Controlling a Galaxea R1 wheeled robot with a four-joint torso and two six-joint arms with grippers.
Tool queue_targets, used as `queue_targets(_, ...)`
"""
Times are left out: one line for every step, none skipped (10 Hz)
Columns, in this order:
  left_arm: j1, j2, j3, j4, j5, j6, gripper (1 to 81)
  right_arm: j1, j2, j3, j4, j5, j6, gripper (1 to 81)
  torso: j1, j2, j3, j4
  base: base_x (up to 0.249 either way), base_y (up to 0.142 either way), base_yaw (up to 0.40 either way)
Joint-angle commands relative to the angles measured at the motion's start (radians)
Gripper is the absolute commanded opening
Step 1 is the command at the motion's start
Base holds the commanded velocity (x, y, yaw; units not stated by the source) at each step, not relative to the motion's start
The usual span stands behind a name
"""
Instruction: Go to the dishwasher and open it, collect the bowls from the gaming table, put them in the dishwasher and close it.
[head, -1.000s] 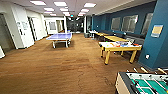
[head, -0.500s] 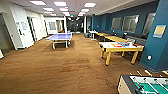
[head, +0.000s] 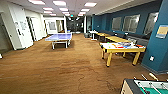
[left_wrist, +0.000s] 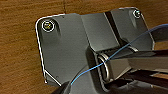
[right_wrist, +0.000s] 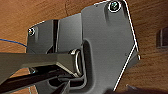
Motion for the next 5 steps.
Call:
queue_targets(-0.047,-0.008,0.003,0.008,0.051,0.001,81.1,0.044,-0.007,0.001,-0.005,-0.048,-0.002,81.1,0.0,0.0,0.0,0.0,0.171,0.0,0.0)
queue_targets(-0.045,-0.01,0.003,0.008,0.051,0.001,81.1,0.044,-0.007,0.001,-0.005,-0.048,-0.002,81.1,0.0,0.0,0.0,0.0,0.173,0.0,0.0)
queue_targets(-0.047,-0.008,0.003,0.008,0.051,0.001,81.1,0.044,-0.008,0.001,-0.005,-0.048,-0.002,81.1,0.0,0.0,0.0,0.0,0.175,0.0,0.0)
queue_targets(-0.045,-0.01,0.003,0.008,0.051,0.001,81.1,0.044,-0.007,0.001,-0.005,-0.048,-0.002,81.1,0.0,0.0,0.0,0.0,0.18,0.0,0.0)
queue_targets(-0.047,-0.01,0.003,0.008,0.052,0.001,81.1,0.044,-0.008,0.001,-0.005,-0.048,-0.002,81.1,0.0,0.0,0.0,0.0,0.183,0.0,0.0)
